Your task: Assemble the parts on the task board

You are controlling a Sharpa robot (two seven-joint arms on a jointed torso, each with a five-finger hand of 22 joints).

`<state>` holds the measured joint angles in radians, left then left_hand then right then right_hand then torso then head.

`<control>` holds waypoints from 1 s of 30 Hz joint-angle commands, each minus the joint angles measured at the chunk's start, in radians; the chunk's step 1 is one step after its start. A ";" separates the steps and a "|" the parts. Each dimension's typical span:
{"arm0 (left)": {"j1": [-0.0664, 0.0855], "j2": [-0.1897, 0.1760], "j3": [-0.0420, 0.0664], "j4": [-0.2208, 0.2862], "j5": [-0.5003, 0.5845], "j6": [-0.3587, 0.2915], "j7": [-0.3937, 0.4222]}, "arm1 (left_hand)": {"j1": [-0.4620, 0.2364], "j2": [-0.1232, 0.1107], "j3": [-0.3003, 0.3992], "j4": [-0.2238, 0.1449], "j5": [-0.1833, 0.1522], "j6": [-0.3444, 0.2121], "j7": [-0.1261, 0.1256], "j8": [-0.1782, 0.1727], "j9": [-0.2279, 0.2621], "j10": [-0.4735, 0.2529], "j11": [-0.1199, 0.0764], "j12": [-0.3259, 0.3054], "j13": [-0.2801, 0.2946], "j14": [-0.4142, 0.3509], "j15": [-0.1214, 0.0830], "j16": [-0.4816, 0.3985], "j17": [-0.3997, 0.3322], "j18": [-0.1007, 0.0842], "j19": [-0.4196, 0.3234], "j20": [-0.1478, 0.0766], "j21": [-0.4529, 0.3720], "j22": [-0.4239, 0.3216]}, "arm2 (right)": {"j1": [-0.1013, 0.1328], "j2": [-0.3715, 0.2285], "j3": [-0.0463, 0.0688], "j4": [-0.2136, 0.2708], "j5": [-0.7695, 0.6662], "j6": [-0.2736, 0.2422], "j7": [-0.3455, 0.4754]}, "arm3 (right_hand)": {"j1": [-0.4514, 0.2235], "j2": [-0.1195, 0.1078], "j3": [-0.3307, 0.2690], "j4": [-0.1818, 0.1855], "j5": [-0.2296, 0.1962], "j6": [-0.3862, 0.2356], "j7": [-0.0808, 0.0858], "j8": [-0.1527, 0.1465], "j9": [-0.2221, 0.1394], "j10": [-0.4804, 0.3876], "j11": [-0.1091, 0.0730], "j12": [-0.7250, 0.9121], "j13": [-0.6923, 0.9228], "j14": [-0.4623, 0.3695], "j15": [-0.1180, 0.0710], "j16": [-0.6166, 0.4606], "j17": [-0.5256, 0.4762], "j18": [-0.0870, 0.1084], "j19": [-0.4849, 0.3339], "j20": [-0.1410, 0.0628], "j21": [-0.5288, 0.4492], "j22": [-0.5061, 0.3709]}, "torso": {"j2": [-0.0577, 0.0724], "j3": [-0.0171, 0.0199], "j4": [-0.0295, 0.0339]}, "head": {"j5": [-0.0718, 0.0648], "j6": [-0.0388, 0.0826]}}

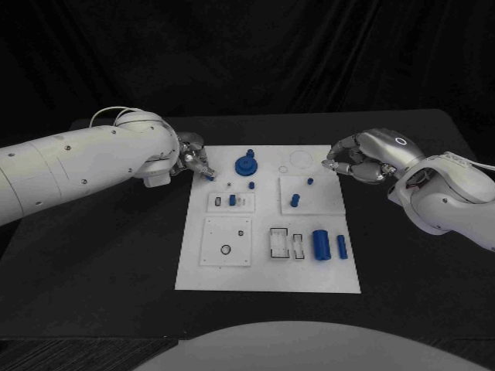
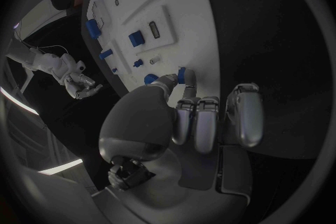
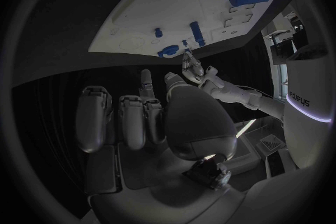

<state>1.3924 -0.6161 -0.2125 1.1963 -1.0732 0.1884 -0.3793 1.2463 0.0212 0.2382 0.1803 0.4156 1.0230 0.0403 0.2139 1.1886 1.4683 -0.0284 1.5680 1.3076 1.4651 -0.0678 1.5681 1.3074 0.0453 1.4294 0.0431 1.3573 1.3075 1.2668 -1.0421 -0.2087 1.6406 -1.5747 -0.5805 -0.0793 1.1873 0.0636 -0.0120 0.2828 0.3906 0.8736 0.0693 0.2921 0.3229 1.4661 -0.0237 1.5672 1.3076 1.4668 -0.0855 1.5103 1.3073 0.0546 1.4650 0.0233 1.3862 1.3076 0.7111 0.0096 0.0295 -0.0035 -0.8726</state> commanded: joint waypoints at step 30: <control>0.008 -0.202 0.000 0.304 -0.001 -0.137 0.005 | -0.129 -0.132 0.361 -0.061 -0.046 0.016 -0.006 -0.002 0.023 0.103 -0.001 0.003 0.263 0.106 -0.001 0.003 0.263 0.013 -0.010 0.001 -0.020 0.186 | -0.002 -0.014 0.001 0.013 -0.002 -0.005 -0.017 | 0.012 0.001 0.007 -0.001 0.006 0.007 0.002 -0.007 -0.001 0.105 0.000 0.004 0.263 0.083 0.001 -0.006 0.161 -0.011 0.030 0.004 -0.006 0.205 | 0.000 0.0032 0.0016 | -0.002 0.000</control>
<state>1.3986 -0.8165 -0.2127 1.4915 -1.0740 0.0594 -0.3578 1.1245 -0.1113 0.5620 0.1516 0.3726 1.0334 0.0355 0.2180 1.2125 1.4683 -0.0283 1.5680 1.3076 1.4650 -0.0678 1.5681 1.3073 0.0454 1.4258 0.0468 1.3432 1.3074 1.2667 -1.0544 -0.2087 1.6510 -1.5747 -0.5803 -0.0814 1.1876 0.0639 -0.0121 0.2828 0.3905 0.8737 0.0693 0.2882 0.3231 1.4661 -0.0237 1.5672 1.3073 1.4667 -0.0855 1.5102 1.3079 0.0547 1.4651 0.0233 1.3862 1.3074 0.7102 0.0104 0.0307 -0.0054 -0.8726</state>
